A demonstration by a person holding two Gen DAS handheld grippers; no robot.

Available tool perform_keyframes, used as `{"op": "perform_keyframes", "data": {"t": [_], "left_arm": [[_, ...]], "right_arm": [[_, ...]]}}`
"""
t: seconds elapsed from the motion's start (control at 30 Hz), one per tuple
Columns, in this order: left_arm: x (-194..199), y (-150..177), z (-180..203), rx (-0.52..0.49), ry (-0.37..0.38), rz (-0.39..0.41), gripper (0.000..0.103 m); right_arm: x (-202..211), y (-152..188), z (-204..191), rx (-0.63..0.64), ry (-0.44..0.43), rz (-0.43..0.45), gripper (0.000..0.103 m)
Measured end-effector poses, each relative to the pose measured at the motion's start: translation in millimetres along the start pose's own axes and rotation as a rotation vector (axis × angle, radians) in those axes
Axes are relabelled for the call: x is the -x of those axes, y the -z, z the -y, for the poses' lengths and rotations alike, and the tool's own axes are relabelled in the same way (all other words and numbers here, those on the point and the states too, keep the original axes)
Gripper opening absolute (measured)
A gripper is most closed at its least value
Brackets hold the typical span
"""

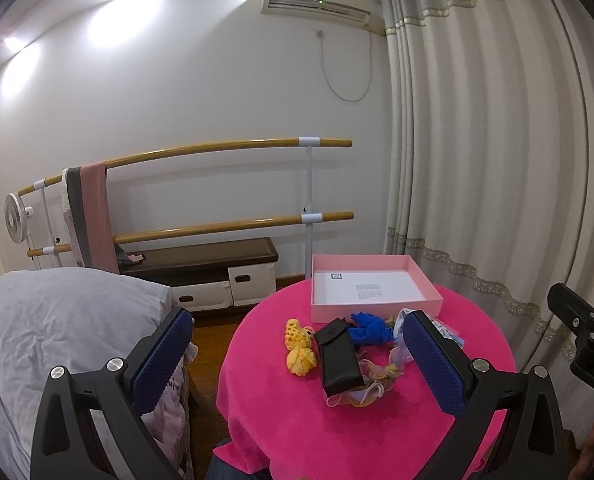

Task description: Organize soft objects

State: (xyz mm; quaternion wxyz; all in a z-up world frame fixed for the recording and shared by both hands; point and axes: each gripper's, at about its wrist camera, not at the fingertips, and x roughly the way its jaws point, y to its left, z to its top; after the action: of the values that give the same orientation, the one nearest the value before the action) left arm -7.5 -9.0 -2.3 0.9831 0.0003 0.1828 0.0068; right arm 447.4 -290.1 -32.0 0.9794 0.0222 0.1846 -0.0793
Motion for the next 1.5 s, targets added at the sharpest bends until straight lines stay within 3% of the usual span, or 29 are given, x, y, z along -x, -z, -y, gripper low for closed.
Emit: {"op": "perform_keyframes", "data": {"t": [1.0,1.3,1.5], "left_arm": [[-4.3,2.2,6.1,-0.009,-0.006,-0.015,0.103],[-29.2,8.9,3.9,-0.016,0.000,-0.064,0.103],[-62.6,19.2,0.9,-0.013,0.000,-0.141,0.103]], "right_arm": [[-10.4,9.1,-3.5,-0.003,-0.030,-0.007,0.103],[-34.8,15.7,2.3,-0.003,-0.013,-0.049,0.103],[-69.0,29.8,5.6,0.005,-0.011,-0.127,0.103]]}}
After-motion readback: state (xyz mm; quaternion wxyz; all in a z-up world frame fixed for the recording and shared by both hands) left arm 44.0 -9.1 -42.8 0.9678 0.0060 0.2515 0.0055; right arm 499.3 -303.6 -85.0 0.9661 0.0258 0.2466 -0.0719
